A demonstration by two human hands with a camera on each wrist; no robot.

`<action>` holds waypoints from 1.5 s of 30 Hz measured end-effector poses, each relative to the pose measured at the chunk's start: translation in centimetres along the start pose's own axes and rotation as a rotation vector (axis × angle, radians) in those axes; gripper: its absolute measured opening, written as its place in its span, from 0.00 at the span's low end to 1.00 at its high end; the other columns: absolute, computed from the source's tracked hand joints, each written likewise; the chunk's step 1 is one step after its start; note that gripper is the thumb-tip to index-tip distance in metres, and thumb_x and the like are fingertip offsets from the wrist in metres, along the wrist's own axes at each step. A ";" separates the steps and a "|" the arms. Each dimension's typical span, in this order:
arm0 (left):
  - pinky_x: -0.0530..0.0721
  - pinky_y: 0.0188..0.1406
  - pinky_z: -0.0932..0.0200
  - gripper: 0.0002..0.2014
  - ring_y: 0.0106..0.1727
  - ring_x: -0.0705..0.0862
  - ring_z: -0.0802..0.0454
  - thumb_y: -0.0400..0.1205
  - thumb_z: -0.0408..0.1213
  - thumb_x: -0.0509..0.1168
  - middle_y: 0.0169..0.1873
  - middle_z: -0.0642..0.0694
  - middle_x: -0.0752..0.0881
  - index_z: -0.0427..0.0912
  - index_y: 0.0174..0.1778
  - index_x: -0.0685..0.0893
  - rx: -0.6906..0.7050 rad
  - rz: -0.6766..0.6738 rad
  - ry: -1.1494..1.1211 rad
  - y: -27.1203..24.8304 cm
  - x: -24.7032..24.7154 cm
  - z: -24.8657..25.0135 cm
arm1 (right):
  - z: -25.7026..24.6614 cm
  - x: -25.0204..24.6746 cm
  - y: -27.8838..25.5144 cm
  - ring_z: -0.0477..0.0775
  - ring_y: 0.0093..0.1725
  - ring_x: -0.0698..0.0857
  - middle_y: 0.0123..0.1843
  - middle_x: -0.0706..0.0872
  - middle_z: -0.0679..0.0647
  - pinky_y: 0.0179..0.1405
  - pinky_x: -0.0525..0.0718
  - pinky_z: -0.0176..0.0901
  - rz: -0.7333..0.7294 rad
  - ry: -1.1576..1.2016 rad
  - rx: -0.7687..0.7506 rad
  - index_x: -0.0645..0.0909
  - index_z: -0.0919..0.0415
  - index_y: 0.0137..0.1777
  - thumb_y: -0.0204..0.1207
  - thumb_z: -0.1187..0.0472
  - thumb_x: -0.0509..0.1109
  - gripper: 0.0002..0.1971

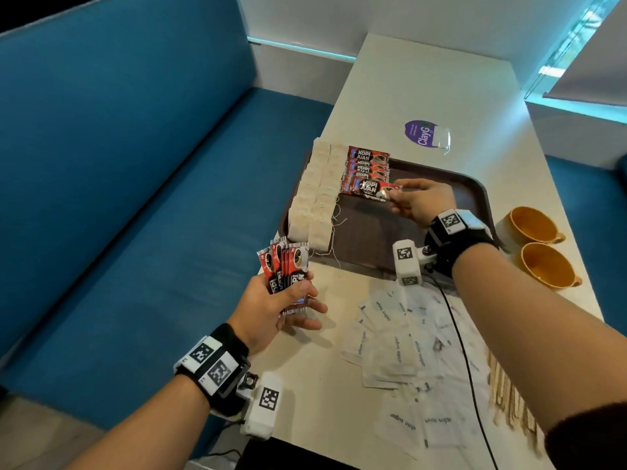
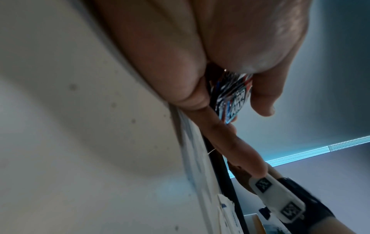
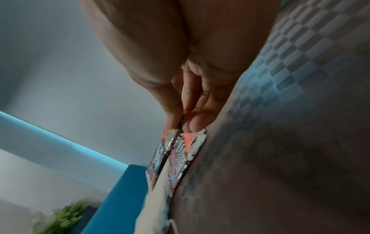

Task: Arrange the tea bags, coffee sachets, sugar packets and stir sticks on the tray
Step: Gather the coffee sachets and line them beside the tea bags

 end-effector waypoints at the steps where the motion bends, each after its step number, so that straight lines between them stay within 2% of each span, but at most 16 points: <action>1: 0.91 0.34 0.42 0.22 0.48 0.90 0.28 0.79 0.36 0.73 0.46 0.32 0.85 0.26 0.64 0.79 -0.002 -0.002 -0.003 0.0 0.0 0.0 | 0.5 0.0 0.8 0.54 0.36 0.88 0.45 0.91 0.63 0.34 0.91 0.38 0.002 -0.013 0.015 0.88 0.67 0.55 0.75 0.72 0.79 0.10; 8: 0.91 0.35 0.41 0.20 0.49 0.90 0.27 0.79 0.35 0.74 0.47 0.34 0.86 0.29 0.62 0.80 -0.024 -0.005 -0.011 0.3 -0.3 -0.4 | 1.8 1.1 2.9 0.53 0.34 0.89 0.40 0.90 0.63 0.32 0.91 0.39 -0.043 -0.144 0.041 0.88 0.66 0.53 0.74 0.72 0.80 0.09; 13: 0.91 0.34 0.42 0.18 0.49 0.89 0.28 0.79 0.34 0.73 0.47 0.33 0.85 0.29 0.62 0.81 -0.021 -0.017 -0.012 0.4 -0.3 -0.5 | 1.3 1.0 3.6 0.51 0.30 0.87 0.36 0.90 0.60 0.32 0.91 0.40 0.000 -0.330 0.043 0.88 0.61 0.45 0.68 0.67 0.86 0.10; 16: 0.91 0.34 0.42 0.19 0.48 0.89 0.28 0.79 0.34 0.73 0.48 0.33 0.85 0.29 0.62 0.81 -0.017 -0.015 -0.011 0.3 -0.3 -0.4 | 1.2 1.0 4.0 0.51 0.31 0.88 0.38 0.91 0.60 0.35 0.92 0.41 0.008 -0.418 0.096 0.88 0.62 0.47 0.67 0.65 0.87 0.12; 20: 0.92 0.35 0.40 0.20 0.49 0.89 0.27 0.79 0.33 0.72 0.49 0.32 0.85 0.28 0.64 0.79 -0.016 -0.025 -0.029 0.3 -0.3 -0.4 | 1.0 1.2 4.1 0.51 0.32 0.89 0.39 0.93 0.59 0.28 0.89 0.39 0.032 -0.494 0.128 0.89 0.63 0.47 0.65 0.64 0.89 0.14; 24: 0.92 0.36 0.40 0.19 0.50 0.89 0.27 0.80 0.32 0.72 0.50 0.32 0.85 0.28 0.65 0.79 -0.013 -0.041 -0.045 0.4 -0.3 -0.4 | 0.9 1.3 4.0 0.52 0.34 0.90 0.41 0.93 0.61 0.30 0.90 0.40 0.021 -0.499 0.151 0.88 0.64 0.48 0.63 0.64 0.89 0.16; 27: 0.92 0.36 0.39 0.19 0.50 0.89 0.27 0.80 0.31 0.71 0.50 0.31 0.84 0.28 0.65 0.79 -0.006 -0.051 -0.050 0.4 -0.4 -0.4 | 0.8 1.4 3.9 0.50 0.32 0.89 0.40 0.93 0.59 0.28 0.90 0.38 0.024 -0.508 0.146 0.88 0.65 0.50 0.64 0.63 0.89 0.17; 32: 0.92 0.37 0.38 0.19 0.52 0.88 0.26 0.78 0.27 0.68 0.52 0.30 0.84 0.27 0.66 0.79 0.015 -0.082 -0.070 0.3 -0.4 -0.5 | 0.6 1.0 3.6 0.53 0.34 0.91 0.40 0.92 0.61 0.38 0.93 0.46 0.030 -0.471 0.104 0.86 0.65 0.51 0.68 0.57 0.87 0.18; 36: 0.91 0.36 0.40 0.20 0.53 0.88 0.23 0.77 0.24 0.65 0.52 0.29 0.84 0.26 0.66 0.78 0.026 -0.069 -0.048 0.3 -0.4 -0.4 | -0.2 -0.5 2.4 0.55 0.31 0.91 0.43 0.92 0.62 0.33 0.93 0.48 0.087 -0.428 0.078 0.85 0.61 0.51 0.72 0.51 0.84 0.17; 39: 0.92 0.36 0.41 0.19 0.56 0.88 0.22 0.78 0.25 0.65 0.53 0.30 0.85 0.25 0.66 0.77 0.029 -0.048 -0.020 0.1 -0.3 -0.2 | -1.9 -1.1 -0.1 0.54 0.30 0.88 0.45 0.92 0.61 0.32 0.92 0.46 0.113 -0.393 0.009 0.85 0.57 0.47 0.79 0.54 0.79 0.09; 43: 0.93 0.38 0.40 0.17 0.56 0.88 0.22 0.80 0.25 0.67 0.53 0.30 0.87 0.25 0.65 0.77 0.039 -0.038 0.017 -0.1 -0.1 0.1 | -3.5 0.5 -5.6 0.49 0.26 0.82 0.40 0.88 0.59 0.23 0.81 0.38 -0.020 -0.242 -0.074 0.86 0.61 0.49 0.82 0.64 0.73 0.02; 45: 0.93 0.38 0.41 0.14 0.55 0.89 0.21 0.84 0.21 0.66 0.53 0.28 0.87 0.26 0.65 0.78 0.037 -0.018 0.034 -0.2 -0.1 0.1 | -3.2 1.7 -8.5 0.50 0.28 0.83 0.41 0.89 0.59 0.25 0.82 0.39 -0.113 -0.223 -0.095 0.87 0.63 0.52 0.81 0.64 0.75 0.03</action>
Point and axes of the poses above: each hand's wrist, its own y-axis towards the middle knuckle, its own x-axis out of the palm, z = x × y, the point moved 8 cm from there along y, towards the middle knuckle
